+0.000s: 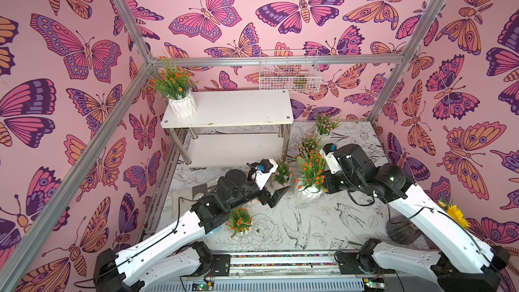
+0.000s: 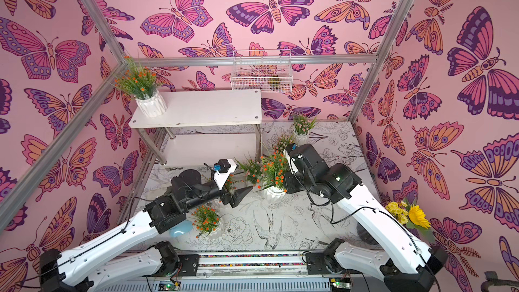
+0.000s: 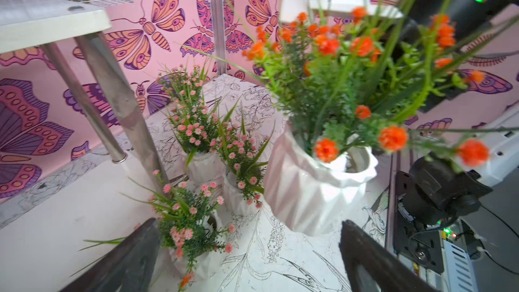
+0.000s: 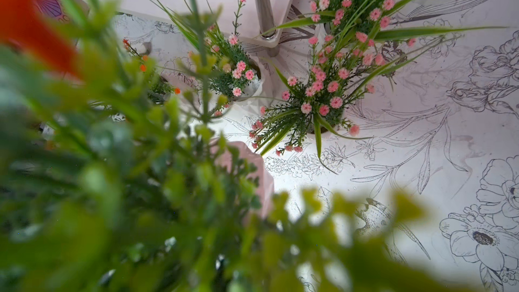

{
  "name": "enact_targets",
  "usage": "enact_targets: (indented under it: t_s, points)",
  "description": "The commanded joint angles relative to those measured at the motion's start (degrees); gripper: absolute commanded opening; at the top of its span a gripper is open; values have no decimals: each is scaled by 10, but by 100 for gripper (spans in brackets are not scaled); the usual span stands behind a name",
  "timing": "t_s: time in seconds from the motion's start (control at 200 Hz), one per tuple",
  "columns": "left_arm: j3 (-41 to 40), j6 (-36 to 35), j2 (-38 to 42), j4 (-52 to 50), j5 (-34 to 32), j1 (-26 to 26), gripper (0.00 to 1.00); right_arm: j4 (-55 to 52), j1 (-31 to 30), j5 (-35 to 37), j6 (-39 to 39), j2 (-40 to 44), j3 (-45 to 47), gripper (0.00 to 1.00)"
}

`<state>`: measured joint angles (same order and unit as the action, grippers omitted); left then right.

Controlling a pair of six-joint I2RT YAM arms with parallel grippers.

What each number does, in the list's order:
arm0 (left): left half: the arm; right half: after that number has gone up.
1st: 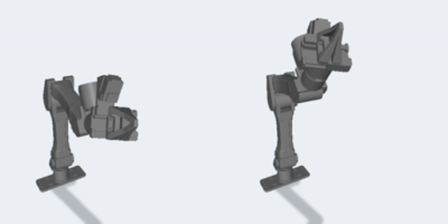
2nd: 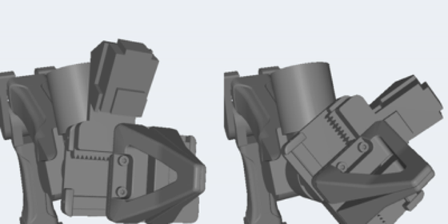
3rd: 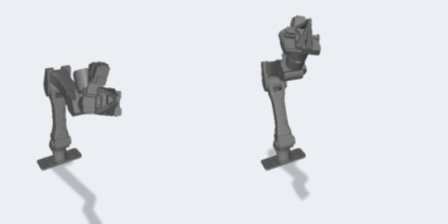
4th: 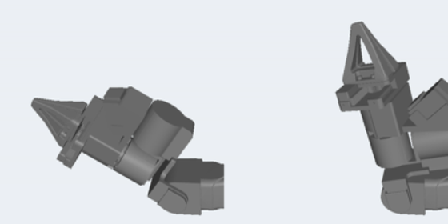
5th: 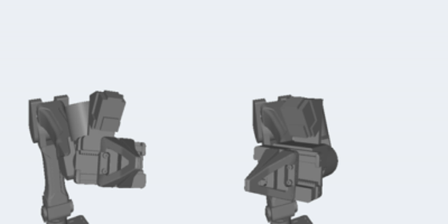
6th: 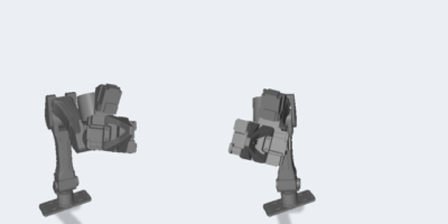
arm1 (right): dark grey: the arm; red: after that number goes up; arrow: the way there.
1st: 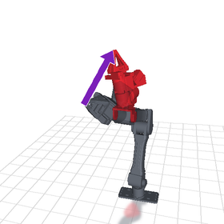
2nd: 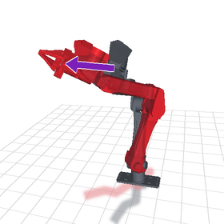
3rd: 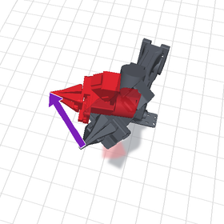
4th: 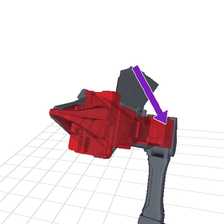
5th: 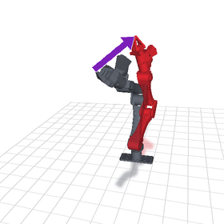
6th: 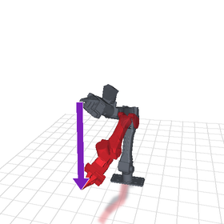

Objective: Place the baby's breath potted plants on the rack by color
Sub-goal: Pick up the baby's breath potted plant from the center of the board, then place the baby's breath potted plant on the rack.

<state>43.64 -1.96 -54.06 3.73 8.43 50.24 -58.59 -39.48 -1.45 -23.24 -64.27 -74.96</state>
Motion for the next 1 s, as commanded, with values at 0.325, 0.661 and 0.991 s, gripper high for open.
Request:
enact_targets:
  t_s: [0.325, 0.661, 0.991]
  points:
    - [-44, -10, -63, 162, -8, 59, 100, 19, 21, -64, 39, -35, -51, 0]
    - [-20, -10, -122, 183, -32, 78, 100, 41, 22, -84, 34, -35, -47, 0]
    - [7, 0, -173, 187, -48, 88, 100, 51, 22, -95, 29, -38, -51, 0]
